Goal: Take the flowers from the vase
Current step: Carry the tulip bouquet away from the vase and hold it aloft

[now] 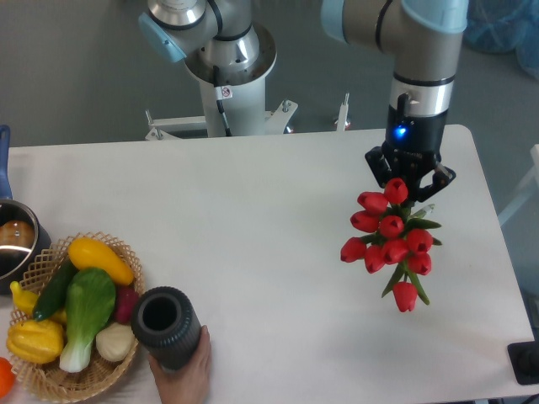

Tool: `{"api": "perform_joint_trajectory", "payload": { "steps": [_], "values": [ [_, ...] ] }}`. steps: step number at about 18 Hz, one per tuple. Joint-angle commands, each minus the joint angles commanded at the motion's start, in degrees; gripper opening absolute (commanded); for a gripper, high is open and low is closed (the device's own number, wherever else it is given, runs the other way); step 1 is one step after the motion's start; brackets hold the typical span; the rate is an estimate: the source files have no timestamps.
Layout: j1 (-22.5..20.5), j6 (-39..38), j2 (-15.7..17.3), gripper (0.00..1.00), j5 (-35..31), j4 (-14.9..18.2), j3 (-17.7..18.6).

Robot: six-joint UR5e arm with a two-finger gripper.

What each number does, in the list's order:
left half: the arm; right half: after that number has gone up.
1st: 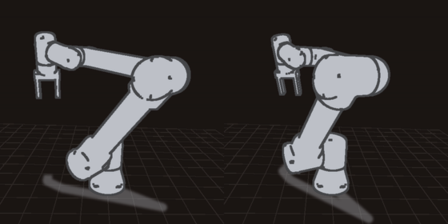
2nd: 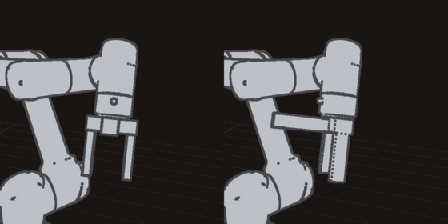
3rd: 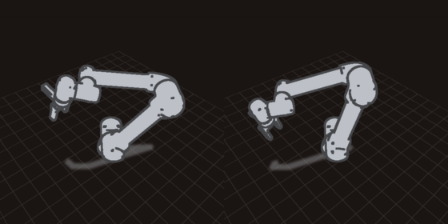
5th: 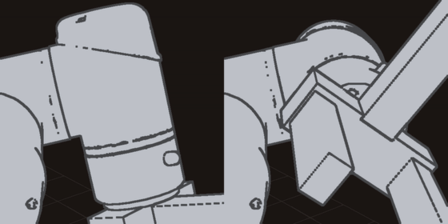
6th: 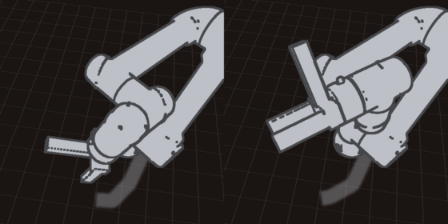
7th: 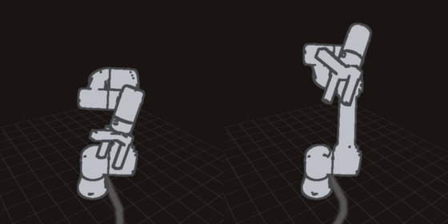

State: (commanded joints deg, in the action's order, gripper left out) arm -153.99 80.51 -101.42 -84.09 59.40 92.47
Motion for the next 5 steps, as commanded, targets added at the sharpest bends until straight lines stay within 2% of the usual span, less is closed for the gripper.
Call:
{"api": "perform_joint_trajectory", "payload": {
  "steps": [3,5],
  "values": [
    [0.62,0.35,-0.88,0.05,-2.73,3.79,-1.94],
    [1.67,0.62,-1.32,0.05,-5.19,4.23,-2.03]
  ]
}}
